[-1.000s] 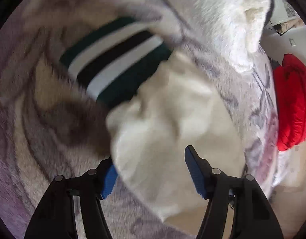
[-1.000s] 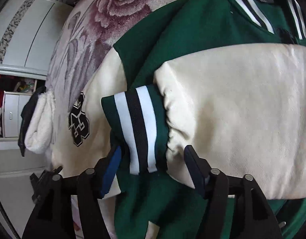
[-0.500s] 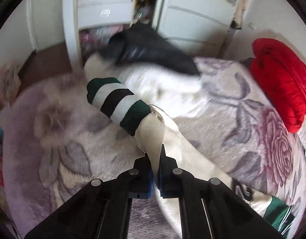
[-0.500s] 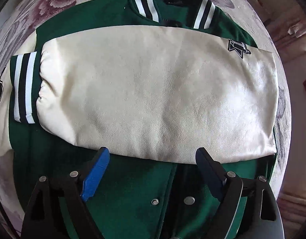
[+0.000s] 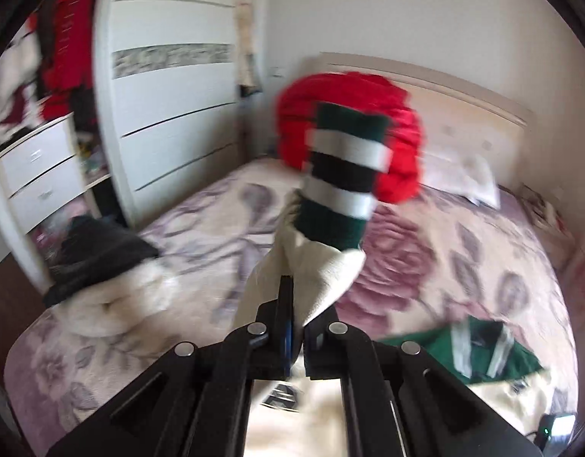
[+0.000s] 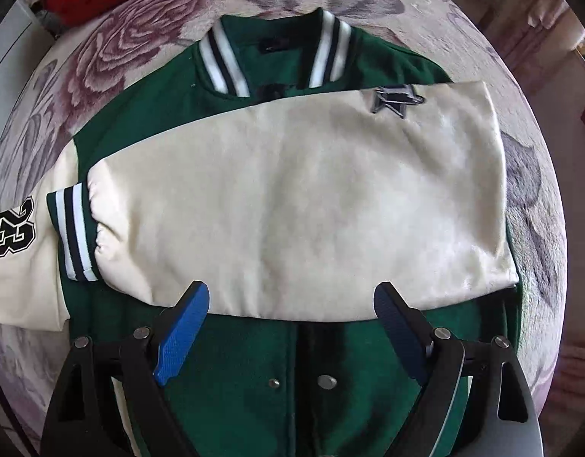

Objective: Fold large clothes

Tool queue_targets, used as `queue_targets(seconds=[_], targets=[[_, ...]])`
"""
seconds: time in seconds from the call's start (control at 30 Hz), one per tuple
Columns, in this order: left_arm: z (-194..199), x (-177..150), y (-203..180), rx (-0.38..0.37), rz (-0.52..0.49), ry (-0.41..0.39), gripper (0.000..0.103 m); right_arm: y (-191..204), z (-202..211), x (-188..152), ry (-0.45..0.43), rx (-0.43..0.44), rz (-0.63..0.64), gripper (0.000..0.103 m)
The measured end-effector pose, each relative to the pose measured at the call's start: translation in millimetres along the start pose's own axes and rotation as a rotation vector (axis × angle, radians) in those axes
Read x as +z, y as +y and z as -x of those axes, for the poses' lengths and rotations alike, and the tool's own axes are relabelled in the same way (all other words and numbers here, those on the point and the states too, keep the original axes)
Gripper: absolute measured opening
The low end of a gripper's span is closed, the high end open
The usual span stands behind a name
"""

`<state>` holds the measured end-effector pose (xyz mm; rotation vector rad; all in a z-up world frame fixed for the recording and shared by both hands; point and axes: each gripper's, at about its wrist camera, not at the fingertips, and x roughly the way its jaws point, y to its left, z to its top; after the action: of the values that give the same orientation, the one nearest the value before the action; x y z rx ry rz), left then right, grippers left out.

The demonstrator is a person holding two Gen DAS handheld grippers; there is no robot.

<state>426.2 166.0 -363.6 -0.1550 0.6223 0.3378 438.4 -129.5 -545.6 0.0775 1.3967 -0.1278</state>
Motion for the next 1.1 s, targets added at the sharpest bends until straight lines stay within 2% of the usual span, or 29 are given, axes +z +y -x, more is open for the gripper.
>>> queue_targets(seconds=[0.07,0.2,0.27,0.33,0.37,0.5,0.57,0.63,0.67,0.7,0.77,0.83,0.9,1.03,1.1], targets=[[6.1,-9.9,-49.7,-0.085,-0.059,0.015,0.001,-39.0,2.5,-3.5,0.009,-0.001,-0.057,0.090],[16.3,-49.9,-160.8,-0.281,-0.169,0.096,0.001,-118.0,2.6,-23.0,0.037,-0.018,-0.168,0.090],[14.3,-79.2,-216.9,-0.379,-0.231,0.164,0.002,-160.6,2.1,-36.2,0.053,-0.039,-0.211,0.090],[9.1,-109.2,-263.9,-0.443,-0.297,0.255,0.002,-198.7,-1.1,-48.7,0.076,-0.055,-0.243,0.090],[3.7,-123.9,-282.0,-0.465,-0.330,0.320,0.005,-217.8,-2.3,-54.4,0.091,-0.056,-0.262,0.090],[-26.1,-179.9,-332.4,-0.433,-0.439,0.560,0.006,-281.4,-4.9,-70.3,0.137,-0.025,-0.343,0.090],[-29.3,-200.3,-337.6,-0.423,-0.460,0.619,0.007,-305.0,-1.2,-73.7,0.139,0.008,-0.392,0.090],[-26.1,-209.0,-336.7,-0.418,-0.473,0.629,0.016,-322.6,3.0,-71.0,0.130,0.081,-0.454,0.090],[-24.3,-211.7,-332.4,-0.412,-0.480,0.649,0.034,-328.0,4.9,-67.2,0.119,0.125,-0.480,0.090],[-23.1,-211.9,-327.4,-0.401,-0.482,0.668,0.061,-331.7,5.5,-61.9,0.108,0.174,-0.505,0.090],[-29.2,-221.5,-316.5,-0.407,-0.459,0.709,0.087,-329.0,7.6,-46.4,0.086,0.272,-0.539,0.090],[-33.6,-226.7,-292.7,-0.409,-0.419,0.767,0.088,-319.1,-2.0,-26.3,0.079,0.386,-0.551,0.090],[-32.9,-225.7,-267.7,-0.386,-0.398,0.786,0.088,-302.5,-20.3,-4.6,0.101,0.480,-0.534,0.090],[-26.3,-211.5,-213.3,-0.263,-0.386,0.753,0.088,-253.1,-62.5,25.9,0.172,0.500,-0.414,0.090],[-26.6,-202.5,-183.4,-0.174,-0.379,0.732,0.088,-226.9,-79.2,32.5,0.213,0.514,-0.349,0.090]])
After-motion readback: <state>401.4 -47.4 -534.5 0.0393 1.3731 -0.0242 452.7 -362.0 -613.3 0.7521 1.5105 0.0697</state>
